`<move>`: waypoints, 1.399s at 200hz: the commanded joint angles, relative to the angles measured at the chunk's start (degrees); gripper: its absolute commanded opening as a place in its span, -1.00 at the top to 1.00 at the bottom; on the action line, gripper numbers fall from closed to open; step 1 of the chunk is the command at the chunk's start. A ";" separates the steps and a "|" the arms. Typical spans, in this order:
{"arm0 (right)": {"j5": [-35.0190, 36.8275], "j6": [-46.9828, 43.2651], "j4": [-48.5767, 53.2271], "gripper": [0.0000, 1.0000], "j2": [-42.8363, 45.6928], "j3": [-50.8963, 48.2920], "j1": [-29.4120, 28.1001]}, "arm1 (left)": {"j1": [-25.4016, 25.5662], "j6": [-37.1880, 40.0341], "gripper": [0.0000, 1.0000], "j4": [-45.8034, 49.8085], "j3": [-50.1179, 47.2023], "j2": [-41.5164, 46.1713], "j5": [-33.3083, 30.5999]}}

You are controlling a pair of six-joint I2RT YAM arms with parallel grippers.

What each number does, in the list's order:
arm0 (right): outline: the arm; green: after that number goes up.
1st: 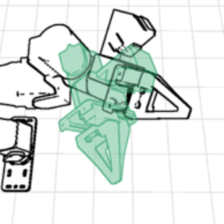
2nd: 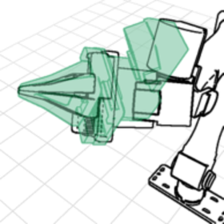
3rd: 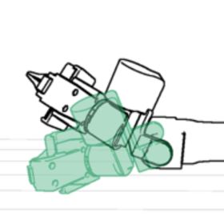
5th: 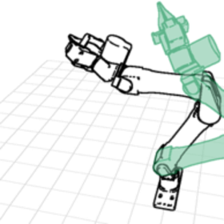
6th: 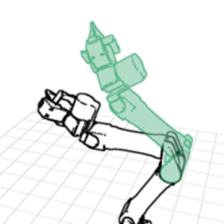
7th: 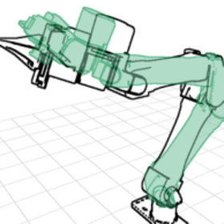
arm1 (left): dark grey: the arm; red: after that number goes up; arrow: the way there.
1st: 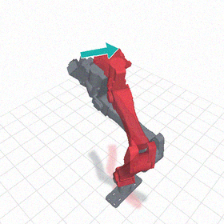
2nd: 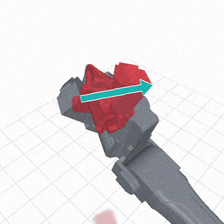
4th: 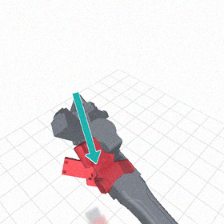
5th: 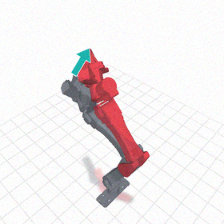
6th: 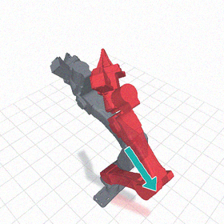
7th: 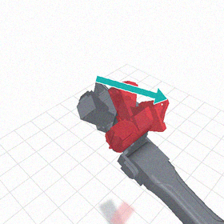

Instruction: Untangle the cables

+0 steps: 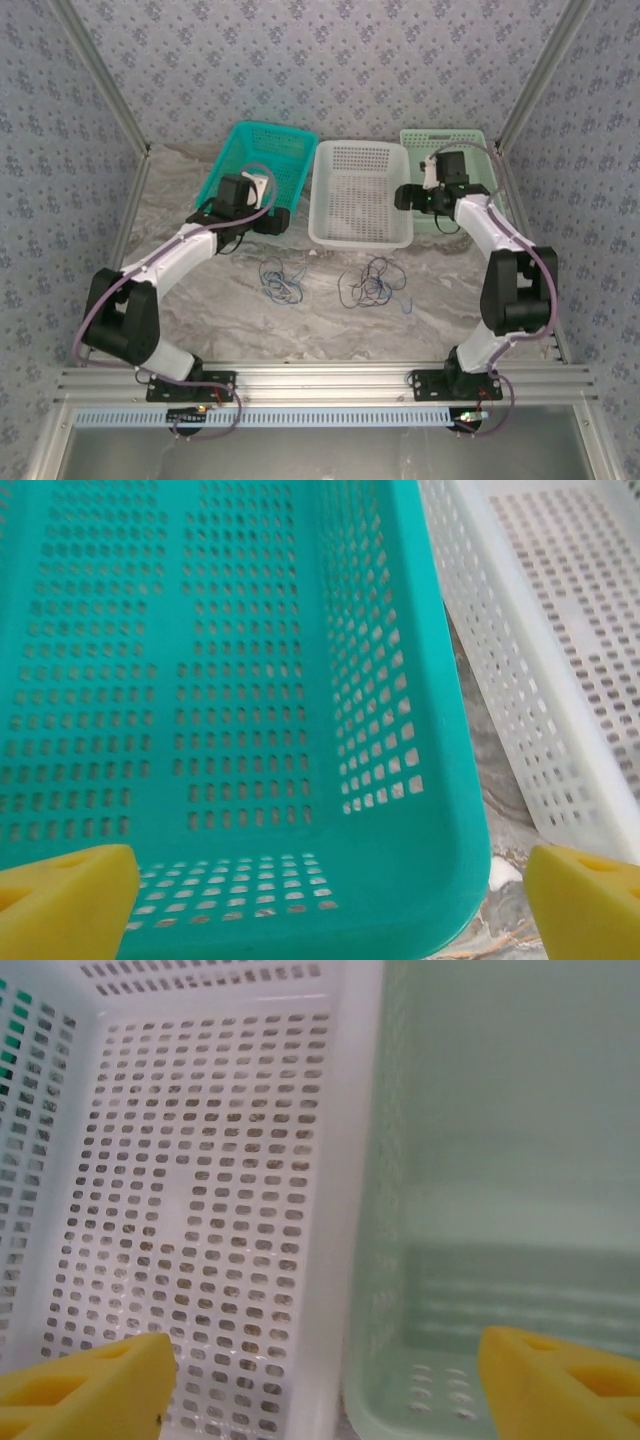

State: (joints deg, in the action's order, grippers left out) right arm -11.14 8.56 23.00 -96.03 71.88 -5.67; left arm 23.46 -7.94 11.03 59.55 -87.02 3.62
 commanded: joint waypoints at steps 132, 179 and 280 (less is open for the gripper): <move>11.40 -0.77 3.78 -0.32 -7.37 6.79 -11.76 | 3.97 -7.89 -0.27 3.74 0.62 -7.84 2.13; 12.11 -0.90 3.94 -0.28 -9.64 9.45 -14.19 | 3.27 -11.73 -0.16 1.39 -3.13 -5.10 0.07; 10.40 -0.38 3.49 -0.52 -11.01 14.00 -16.17 | 0.27 -14.28 -0.17 1.53 1.06 -4.43 -2.73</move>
State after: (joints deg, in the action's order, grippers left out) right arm 2.09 8.16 26.63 -108.29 83.94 -20.62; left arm 24.12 -20.71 12.23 57.32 -92.88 2.42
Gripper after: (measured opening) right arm 0.733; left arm 0.571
